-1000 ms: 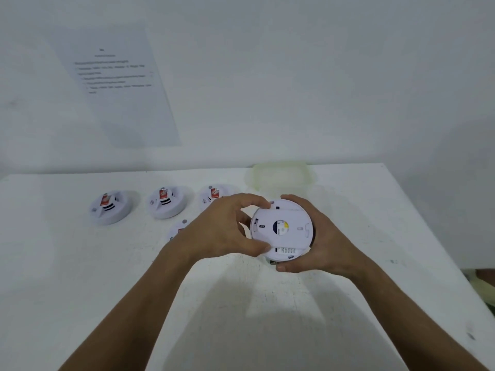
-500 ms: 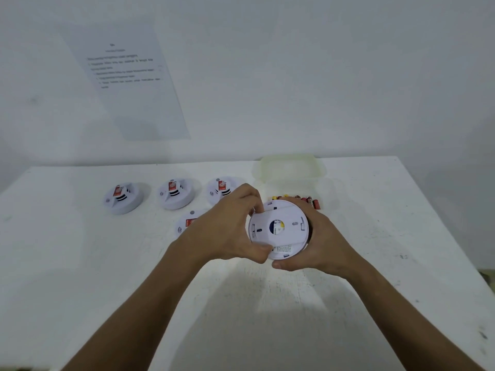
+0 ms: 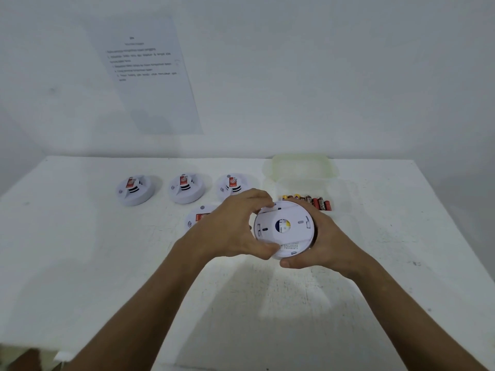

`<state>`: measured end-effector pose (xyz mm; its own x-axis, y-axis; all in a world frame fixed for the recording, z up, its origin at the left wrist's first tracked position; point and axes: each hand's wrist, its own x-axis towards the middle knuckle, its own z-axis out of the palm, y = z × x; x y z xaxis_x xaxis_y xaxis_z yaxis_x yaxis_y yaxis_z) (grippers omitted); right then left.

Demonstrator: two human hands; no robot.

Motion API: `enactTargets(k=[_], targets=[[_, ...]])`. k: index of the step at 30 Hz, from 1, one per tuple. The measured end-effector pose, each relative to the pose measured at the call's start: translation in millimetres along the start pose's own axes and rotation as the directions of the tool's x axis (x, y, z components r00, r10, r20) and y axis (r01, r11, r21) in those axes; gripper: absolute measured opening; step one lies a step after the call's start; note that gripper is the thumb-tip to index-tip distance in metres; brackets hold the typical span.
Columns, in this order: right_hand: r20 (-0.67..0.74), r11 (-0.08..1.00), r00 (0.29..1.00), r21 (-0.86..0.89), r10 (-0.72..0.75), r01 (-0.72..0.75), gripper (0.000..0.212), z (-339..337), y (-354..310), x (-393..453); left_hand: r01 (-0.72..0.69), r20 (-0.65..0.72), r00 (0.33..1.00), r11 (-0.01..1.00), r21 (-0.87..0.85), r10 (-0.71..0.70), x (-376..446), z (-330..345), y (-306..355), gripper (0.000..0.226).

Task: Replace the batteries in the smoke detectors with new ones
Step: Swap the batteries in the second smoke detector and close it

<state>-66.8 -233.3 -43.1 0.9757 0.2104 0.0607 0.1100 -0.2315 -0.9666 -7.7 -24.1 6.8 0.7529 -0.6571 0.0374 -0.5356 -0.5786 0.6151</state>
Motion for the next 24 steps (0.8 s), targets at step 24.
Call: enactTargets(k=[24], targets=[[-0.082,0.997,0.996,-0.074,-0.022,0.016,0.094,-12.3,4.9,-8.3,0.065,-0.341,0.937,0.997,-0.042,-0.076,-27.4,8.8,-39.8,0.061]])
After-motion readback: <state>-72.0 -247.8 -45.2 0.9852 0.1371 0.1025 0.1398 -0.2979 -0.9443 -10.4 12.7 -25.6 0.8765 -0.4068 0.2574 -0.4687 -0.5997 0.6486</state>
